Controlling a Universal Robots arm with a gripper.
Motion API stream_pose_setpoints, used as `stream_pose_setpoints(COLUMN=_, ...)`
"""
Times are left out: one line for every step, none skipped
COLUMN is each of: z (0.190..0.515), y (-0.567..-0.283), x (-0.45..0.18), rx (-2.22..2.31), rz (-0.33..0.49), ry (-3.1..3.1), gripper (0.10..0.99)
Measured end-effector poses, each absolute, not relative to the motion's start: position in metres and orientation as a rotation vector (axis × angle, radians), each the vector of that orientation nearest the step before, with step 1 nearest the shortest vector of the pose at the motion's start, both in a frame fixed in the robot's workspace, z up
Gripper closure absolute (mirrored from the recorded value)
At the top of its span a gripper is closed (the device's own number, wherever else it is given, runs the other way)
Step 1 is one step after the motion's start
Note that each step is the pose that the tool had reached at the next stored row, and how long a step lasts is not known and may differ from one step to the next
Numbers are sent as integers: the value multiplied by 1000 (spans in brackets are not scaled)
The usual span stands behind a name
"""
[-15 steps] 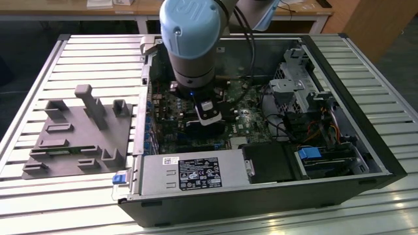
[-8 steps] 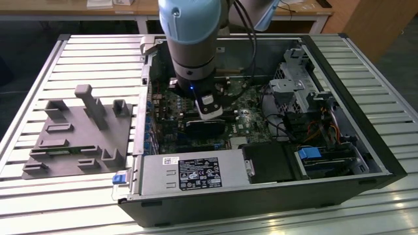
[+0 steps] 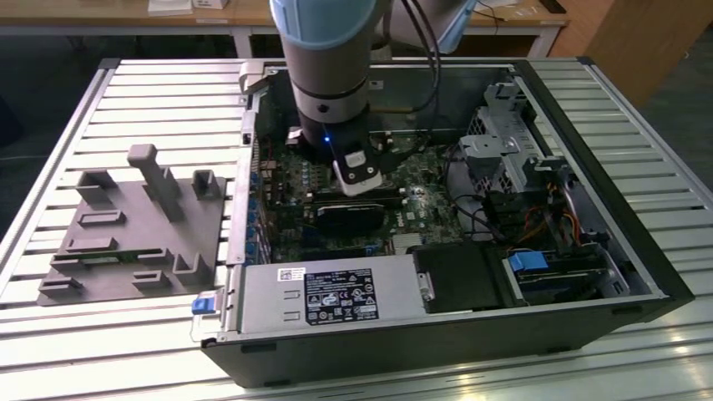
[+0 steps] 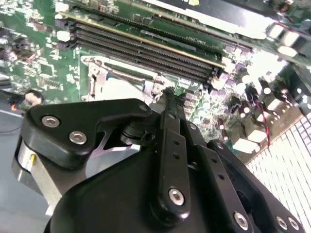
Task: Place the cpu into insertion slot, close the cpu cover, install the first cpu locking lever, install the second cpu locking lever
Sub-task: 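Install the second cpu locking lever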
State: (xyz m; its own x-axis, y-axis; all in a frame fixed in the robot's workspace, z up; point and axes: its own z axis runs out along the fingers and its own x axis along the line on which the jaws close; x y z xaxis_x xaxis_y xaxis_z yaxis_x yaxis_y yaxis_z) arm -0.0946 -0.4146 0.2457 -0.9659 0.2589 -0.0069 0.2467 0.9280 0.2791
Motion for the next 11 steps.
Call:
stream_pose_setpoints(z=250, y=-415, x=-94, rx=399, rz=416, ry=3042, gripper=984)
stream_pose_setpoints(z=251, y=-415, x=-94, rx=399, rz=404, ry=3043, gripper=984)
stream_pose_setpoints(z=251, y=-415, x=-93, rx=399, rz=394, ry=3044, gripper=984)
stream_pose_setpoints(z=251, y=-415, x=-91, rx=400, rz=388, ry=3045, gripper=984)
stream_pose_setpoints(z=251, y=-415, x=-88, rx=401, rz=385, ry=3047, gripper=984)
stream_pose_setpoints(z=251, y=-415, x=-86, rx=402, rz=383, ry=3048, gripper=984)
stream_pose_setpoints(z=251, y=-415, x=-84, rx=402, rz=383, ry=3049, gripper=984)
stream_pose_setpoints(z=251, y=-415, x=-81, rx=402, rz=383, ry=3049, gripper=984)
stream_pose_setpoints(z=251, y=-415, x=-79, rx=403, rz=383, ry=3050, gripper=984)
stream_pose_setpoints(z=251, y=-415, x=-76, rx=403, rz=382, ry=3051, gripper=984)
stream_pose_setpoints(z=251, y=-415, x=-74, rx=403, rz=382, ry=3052, gripper=984)
